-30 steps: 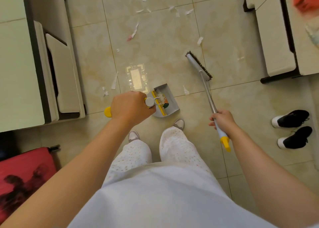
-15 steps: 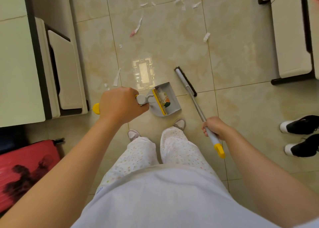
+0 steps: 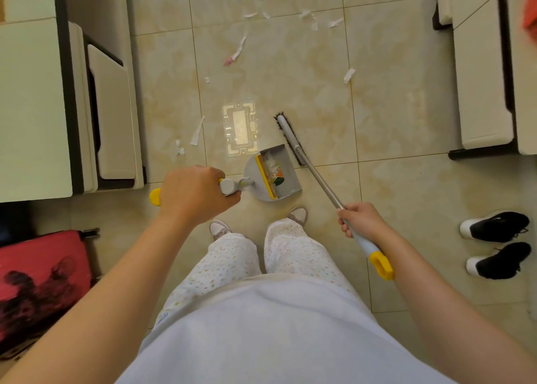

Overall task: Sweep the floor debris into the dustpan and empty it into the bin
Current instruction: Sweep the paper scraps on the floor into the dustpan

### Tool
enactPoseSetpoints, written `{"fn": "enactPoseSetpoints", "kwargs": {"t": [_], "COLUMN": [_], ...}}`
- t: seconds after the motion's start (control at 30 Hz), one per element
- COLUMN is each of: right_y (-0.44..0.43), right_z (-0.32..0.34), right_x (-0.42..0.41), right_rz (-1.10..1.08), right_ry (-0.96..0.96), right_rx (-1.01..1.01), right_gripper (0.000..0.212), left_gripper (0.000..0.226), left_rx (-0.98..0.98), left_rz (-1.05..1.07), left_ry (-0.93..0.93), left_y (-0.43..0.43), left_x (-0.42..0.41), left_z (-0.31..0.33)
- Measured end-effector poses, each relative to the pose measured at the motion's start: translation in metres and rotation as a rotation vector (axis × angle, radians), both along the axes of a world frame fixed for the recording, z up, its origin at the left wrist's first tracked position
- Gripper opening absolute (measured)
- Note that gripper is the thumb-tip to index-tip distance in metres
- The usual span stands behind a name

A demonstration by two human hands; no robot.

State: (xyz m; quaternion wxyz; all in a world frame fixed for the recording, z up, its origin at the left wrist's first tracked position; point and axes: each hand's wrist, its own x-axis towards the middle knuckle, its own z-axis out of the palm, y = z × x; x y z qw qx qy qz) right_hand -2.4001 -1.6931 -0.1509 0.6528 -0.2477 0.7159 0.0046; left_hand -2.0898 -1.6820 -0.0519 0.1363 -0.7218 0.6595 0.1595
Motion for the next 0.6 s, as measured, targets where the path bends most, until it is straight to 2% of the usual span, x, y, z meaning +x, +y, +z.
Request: {"fn": "enactPoseSetpoints", "kwargs": {"t": [0.2,0.33,0.5,0.6], "right_y": [0.000,0.002,-0.013,-0.013], "right_z": [-0.009,-0.024,-0.019,-0.009], "right_x": [0.007,0.022,0.033,0.028], "right_rz": [0.076,0.115,-0.287,-0.371], "right_ry": [0.102,0.148,-0.066,-0.157], "right_rx": [-0.063,-0.031,0.229,0.297], "right_gripper": [0.013,0.008,0.012,0.012], "left_gripper": [0.044,0.043,0.044,0.045], "left_rx": [-0.009,-0.002,-0.002,-0.002], "left_rz": [0.007,0.021,0.013,0.013], "left_ry": [0.006,0.035,0.030,0.034], "left_y": [0.007,0.008,0.015,0.018], "left_x": [0.002,0.005,0.009,0.012], "left_z": [0.001,-0.002,-0.007,-0.007]}}
